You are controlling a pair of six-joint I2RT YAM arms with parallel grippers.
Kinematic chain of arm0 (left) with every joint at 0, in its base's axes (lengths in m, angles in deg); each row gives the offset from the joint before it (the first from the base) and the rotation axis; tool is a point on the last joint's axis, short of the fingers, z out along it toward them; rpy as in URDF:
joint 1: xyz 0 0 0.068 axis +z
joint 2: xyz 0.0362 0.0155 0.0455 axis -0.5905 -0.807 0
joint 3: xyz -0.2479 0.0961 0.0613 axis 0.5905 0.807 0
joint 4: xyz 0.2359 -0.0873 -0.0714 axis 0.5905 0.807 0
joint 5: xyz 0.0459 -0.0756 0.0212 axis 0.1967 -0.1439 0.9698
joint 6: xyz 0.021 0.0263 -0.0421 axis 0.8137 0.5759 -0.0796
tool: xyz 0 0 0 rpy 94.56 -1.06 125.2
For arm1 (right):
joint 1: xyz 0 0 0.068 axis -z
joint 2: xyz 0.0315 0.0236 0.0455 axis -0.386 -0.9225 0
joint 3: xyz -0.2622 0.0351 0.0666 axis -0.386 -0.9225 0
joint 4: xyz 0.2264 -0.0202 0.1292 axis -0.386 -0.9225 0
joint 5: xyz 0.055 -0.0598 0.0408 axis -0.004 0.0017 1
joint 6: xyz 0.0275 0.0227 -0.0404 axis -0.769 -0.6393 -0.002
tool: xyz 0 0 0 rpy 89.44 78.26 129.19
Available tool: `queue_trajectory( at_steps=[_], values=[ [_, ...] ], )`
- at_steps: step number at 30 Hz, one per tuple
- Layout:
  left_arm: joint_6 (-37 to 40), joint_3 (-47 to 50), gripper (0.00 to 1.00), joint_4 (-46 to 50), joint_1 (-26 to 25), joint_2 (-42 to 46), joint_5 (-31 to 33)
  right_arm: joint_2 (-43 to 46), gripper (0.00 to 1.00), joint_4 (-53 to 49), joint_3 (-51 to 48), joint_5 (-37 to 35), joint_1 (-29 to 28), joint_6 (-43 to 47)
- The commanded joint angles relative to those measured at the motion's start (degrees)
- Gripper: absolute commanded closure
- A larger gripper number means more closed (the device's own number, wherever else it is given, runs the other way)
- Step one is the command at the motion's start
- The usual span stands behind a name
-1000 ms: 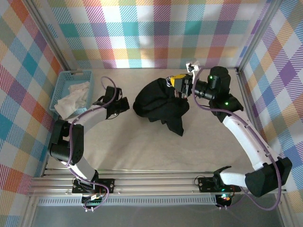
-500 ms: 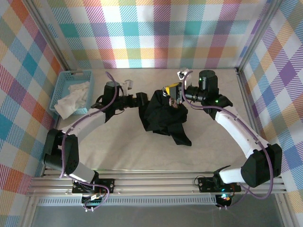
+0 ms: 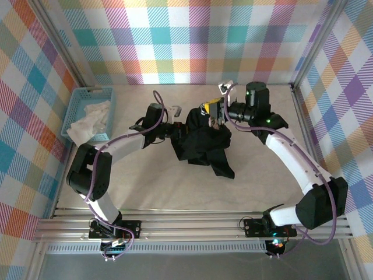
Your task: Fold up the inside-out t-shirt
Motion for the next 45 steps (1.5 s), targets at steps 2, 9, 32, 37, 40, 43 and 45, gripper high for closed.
queue_trajectory(
  at_steps=[2, 9, 32, 37, 40, 43, 45],
  values=[
    [-5.15, 3.84, 1.00, 0.32, 2.38, 5.30, 14.52, 2.57, 1.00, 6.84, 6.21, 4.31, 2.26, -3.52],
    [-15.22, 13.18, 1.00, 4.22, 7.75, 14.23, 31.18, 4.11, 1.00, 12.40, 5.04, 8.76, 2.53, -8.38],
    [-2.58, 9.12, 0.12, 21.11, -7.05, 18.83, 25.16, 18.22, 1.00, 8.18, -39.12, 6.56, 2.37, -10.40],
    [4.51, -1.00, 0.05, 28.05, -12.92, 7.86, 28.14, 18.01, 1.00, 8.55, -37.64, 6.92, 2.36, -10.64],
    [7.01, -5.87, 0.16, 30.80, -13.77, 1.61, 32.95, 18.03, 1.00, 7.84, -36.43, 7.14, 2.33, -9.95],
    [6.24, -8.14, 0.46, 31.48, -12.60, -1.33, 40.24, 19.37, 1.00, 2.07, -33.02, 5.01, 2.36, -6.20],
    [3.45, -7.67, 0.59, 28.84, -9.81, -0.31, 37.76, 21.20, 1.00, -1.17, -30.62, 2.78, 2.36, -3.83]
  ],
)
